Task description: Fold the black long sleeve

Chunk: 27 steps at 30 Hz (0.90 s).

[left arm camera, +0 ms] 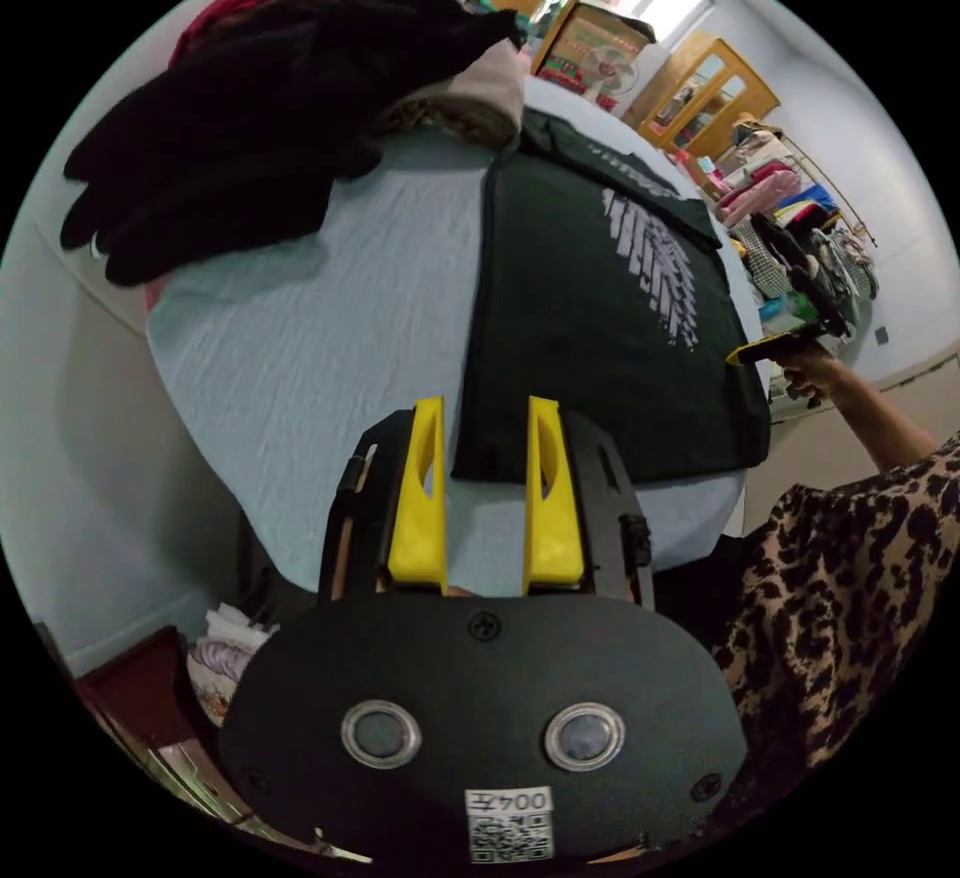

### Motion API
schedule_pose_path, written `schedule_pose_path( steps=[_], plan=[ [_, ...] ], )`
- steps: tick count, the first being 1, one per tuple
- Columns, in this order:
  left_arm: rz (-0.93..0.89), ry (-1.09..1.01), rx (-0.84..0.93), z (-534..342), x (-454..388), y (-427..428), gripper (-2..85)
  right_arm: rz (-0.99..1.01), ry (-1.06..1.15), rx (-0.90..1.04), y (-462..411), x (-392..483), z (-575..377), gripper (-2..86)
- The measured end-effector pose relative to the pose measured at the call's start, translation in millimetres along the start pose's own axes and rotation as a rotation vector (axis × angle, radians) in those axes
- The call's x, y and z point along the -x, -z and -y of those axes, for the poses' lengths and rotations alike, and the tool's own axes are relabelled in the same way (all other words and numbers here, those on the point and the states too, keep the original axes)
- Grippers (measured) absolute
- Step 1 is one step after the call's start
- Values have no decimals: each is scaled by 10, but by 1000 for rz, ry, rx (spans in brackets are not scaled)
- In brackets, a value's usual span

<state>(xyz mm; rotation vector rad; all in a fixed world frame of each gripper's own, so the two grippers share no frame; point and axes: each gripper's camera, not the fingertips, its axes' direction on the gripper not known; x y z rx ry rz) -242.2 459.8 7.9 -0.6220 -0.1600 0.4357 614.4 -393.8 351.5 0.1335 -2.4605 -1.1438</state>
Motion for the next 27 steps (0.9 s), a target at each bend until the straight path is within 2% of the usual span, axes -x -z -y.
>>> schedule_pose_path(
  steps=[6,12,17,20,24,27],
  plan=[
    [-53,-174,-115,639,-289,-2,98,-59,-1,12,-29,227,74,21],
    [-17,-366,-210,1680,-730,-61,94,-97,6,-7,-70,413,95,21],
    [191,-417,-141,2508,-961,-413,69,-164,55,-4,-124,620,133,25],
    [276,-415,-56,2687,-946,-623,38,-173,77,-3,-151,687,149,28],
    [377,-439,-44,2761,-919,-768,17,-140,24,-24,-172,698,150,34],
    [470,-465,-20,2905,-962,-858,12,-195,22,-37,-216,832,150,39]
  ],
)
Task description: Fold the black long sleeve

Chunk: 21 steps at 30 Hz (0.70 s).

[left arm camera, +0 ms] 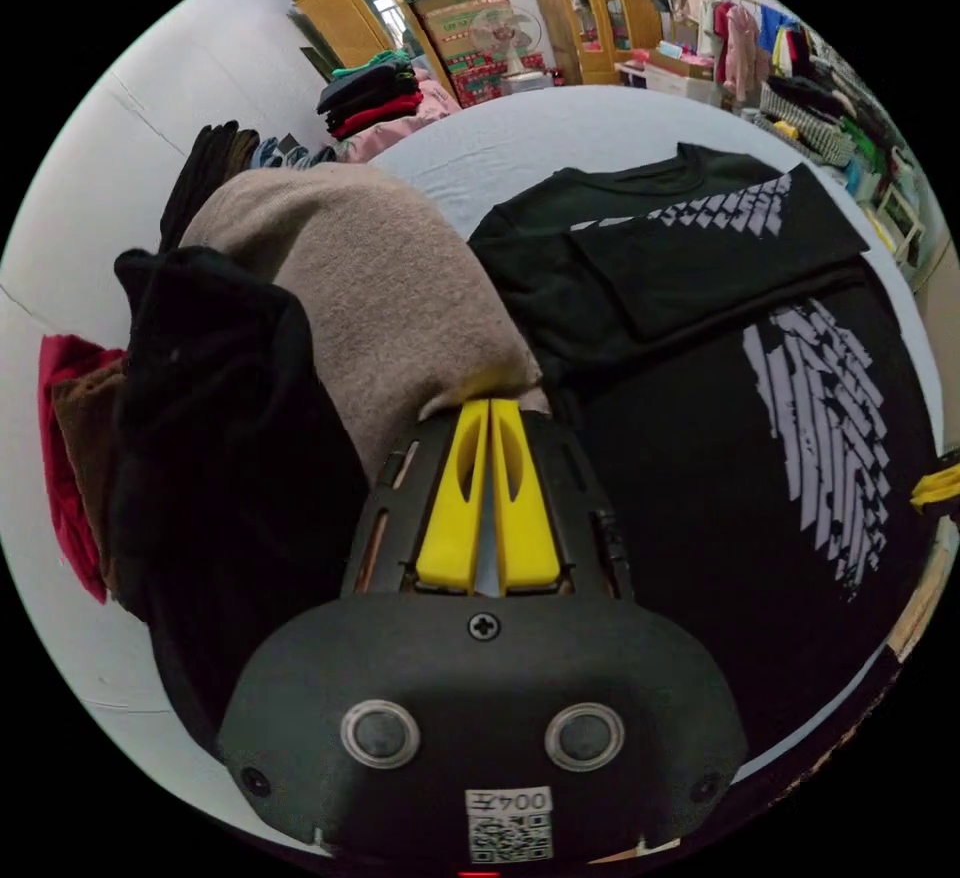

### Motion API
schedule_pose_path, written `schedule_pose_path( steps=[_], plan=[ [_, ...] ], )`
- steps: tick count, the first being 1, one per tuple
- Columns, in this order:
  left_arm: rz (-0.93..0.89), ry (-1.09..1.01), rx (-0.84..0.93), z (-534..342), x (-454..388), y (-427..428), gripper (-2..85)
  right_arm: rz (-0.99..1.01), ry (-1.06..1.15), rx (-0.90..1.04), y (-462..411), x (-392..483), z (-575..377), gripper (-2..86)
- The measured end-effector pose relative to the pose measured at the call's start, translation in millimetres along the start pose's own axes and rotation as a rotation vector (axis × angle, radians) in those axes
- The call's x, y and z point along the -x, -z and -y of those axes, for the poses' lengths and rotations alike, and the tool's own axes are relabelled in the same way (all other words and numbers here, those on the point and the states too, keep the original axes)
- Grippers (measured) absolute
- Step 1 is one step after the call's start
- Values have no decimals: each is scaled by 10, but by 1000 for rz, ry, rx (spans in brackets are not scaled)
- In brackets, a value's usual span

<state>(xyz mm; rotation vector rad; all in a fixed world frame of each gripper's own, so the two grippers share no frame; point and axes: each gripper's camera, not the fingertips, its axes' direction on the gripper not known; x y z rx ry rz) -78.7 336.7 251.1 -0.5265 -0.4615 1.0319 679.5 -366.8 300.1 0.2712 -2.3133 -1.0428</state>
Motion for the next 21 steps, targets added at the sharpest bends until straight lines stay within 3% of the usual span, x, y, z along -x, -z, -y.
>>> schedule_pose_path(
  steps=[5,12,21],
  plan=[
    [23,24,24,285,139,-157,13,-104,-4,-4,-50,243,30,40],
    [-9,47,49,543,183,-234,15,-38,-1,-21,-90,169,48,39],
    [-188,129,-131,-99,104,258,14,-70,-17,-22,-170,243,121,42]
  ],
)
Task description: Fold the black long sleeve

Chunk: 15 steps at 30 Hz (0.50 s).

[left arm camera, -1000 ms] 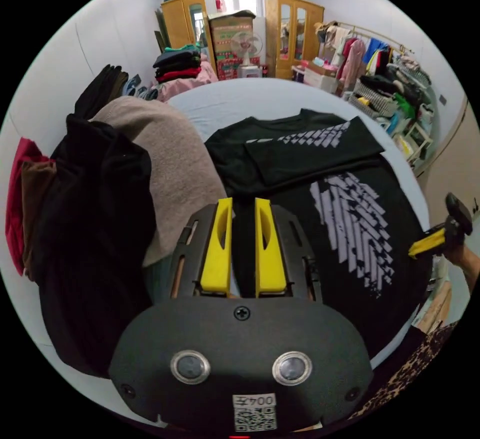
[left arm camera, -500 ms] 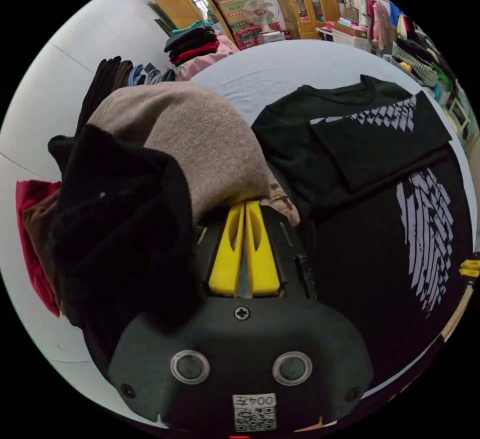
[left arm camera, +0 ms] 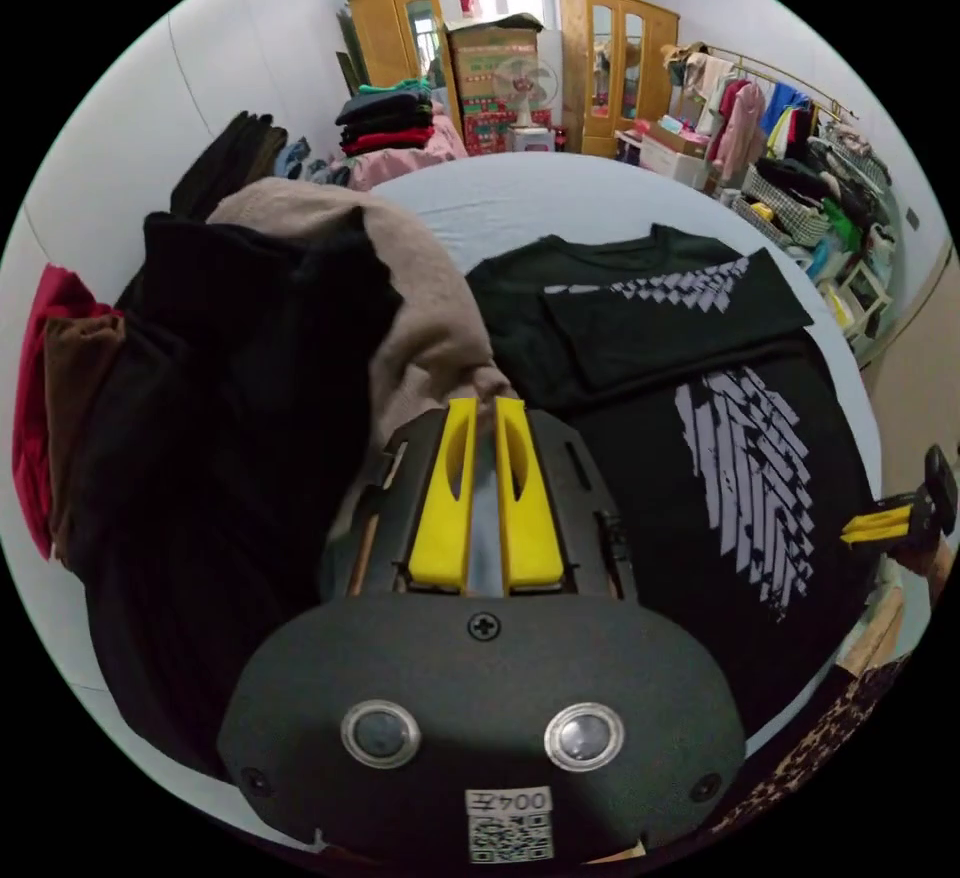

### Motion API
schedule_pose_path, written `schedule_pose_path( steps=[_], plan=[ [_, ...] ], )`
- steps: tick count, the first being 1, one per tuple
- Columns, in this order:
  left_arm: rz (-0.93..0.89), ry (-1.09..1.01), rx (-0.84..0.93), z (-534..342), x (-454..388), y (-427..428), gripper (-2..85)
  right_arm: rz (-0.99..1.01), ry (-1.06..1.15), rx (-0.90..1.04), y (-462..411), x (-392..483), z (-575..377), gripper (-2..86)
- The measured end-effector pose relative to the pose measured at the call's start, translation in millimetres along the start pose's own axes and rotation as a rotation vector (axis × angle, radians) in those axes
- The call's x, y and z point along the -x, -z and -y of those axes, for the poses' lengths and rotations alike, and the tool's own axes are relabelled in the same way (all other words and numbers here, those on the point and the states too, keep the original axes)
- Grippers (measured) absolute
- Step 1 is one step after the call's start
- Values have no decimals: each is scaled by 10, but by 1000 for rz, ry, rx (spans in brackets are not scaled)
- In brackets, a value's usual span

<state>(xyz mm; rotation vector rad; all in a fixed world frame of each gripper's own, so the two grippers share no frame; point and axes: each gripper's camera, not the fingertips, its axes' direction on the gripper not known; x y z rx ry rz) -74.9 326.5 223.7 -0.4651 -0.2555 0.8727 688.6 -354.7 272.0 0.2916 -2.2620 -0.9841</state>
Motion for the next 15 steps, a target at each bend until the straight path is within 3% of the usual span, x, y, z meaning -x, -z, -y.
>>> schedule_pose_path(
  steps=[4,9,15],
  plan=[
    [57,-26,74,-127,-168,-208,14,-12,16,5,-42,-4,46,41],
    [-15,143,145,-86,23,-473,19,-36,36,19,-98,-13,118,42],
    [34,75,193,-110,30,-613,29,-23,38,-17,-179,-135,126,40]
  ],
)
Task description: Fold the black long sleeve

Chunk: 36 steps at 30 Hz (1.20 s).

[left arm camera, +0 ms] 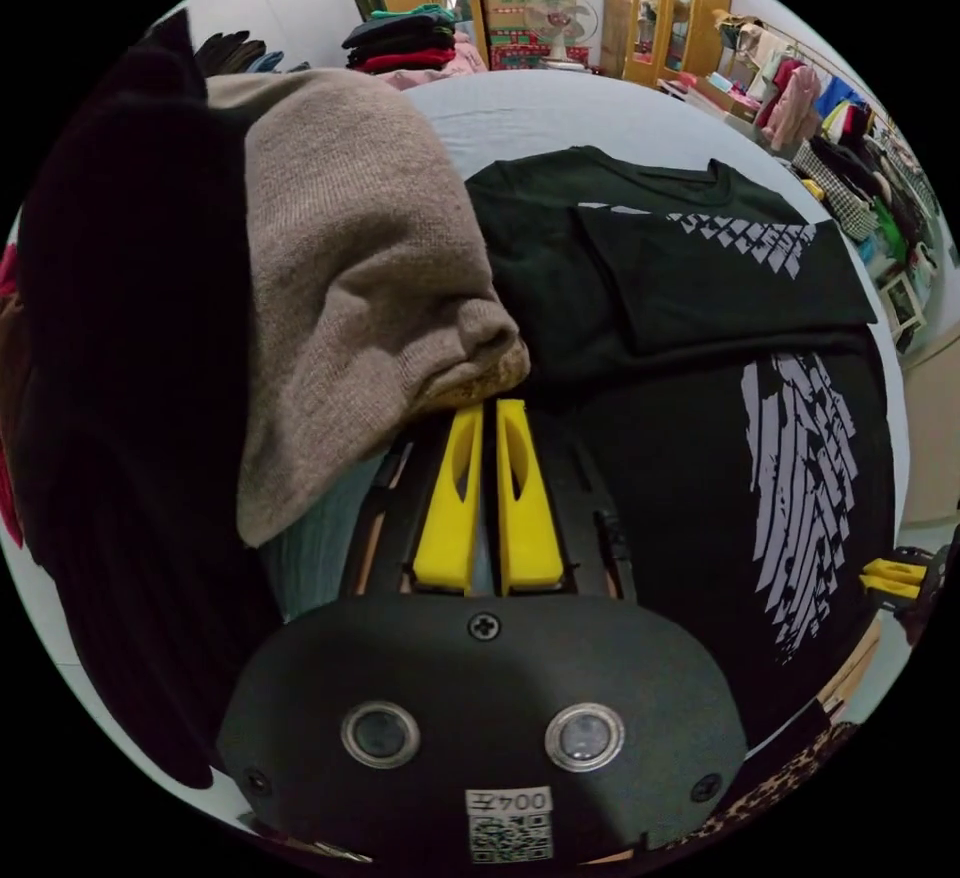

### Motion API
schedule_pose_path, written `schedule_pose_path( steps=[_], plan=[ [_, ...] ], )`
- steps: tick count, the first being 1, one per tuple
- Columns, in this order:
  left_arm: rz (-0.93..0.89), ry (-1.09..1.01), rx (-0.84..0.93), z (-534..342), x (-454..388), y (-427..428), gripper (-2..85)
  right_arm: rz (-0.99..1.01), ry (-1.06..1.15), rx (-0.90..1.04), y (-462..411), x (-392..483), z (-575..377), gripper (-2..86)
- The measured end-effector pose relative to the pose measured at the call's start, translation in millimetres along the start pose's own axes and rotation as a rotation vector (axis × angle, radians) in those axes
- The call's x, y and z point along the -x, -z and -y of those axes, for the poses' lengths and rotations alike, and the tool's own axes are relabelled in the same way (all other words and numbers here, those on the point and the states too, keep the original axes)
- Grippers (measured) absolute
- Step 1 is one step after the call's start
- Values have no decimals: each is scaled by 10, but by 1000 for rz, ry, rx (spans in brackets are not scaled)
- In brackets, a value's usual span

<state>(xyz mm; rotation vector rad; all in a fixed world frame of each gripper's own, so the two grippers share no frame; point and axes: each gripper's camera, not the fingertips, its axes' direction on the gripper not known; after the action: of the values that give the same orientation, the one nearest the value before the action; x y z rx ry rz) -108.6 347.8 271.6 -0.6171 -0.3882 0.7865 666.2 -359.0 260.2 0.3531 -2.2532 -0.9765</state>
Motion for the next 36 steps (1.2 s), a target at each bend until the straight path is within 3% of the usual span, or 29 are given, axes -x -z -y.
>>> schedule_pose_path(
  steps=[15,22,27,36],
  plan=[
    [-5,-64,-23,-587,144,286,12,120,-20,35,-293,-543,203,33],
    [-34,-95,-64,-1551,253,662,9,133,30,114,-500,-762,382,34],
    [-60,-15,-64,-2280,498,829,9,248,-82,131,-699,-1076,403,35],
    [-102,66,-30,-3344,967,1018,13,133,-2,141,-1084,-1155,399,35]
  ],
)
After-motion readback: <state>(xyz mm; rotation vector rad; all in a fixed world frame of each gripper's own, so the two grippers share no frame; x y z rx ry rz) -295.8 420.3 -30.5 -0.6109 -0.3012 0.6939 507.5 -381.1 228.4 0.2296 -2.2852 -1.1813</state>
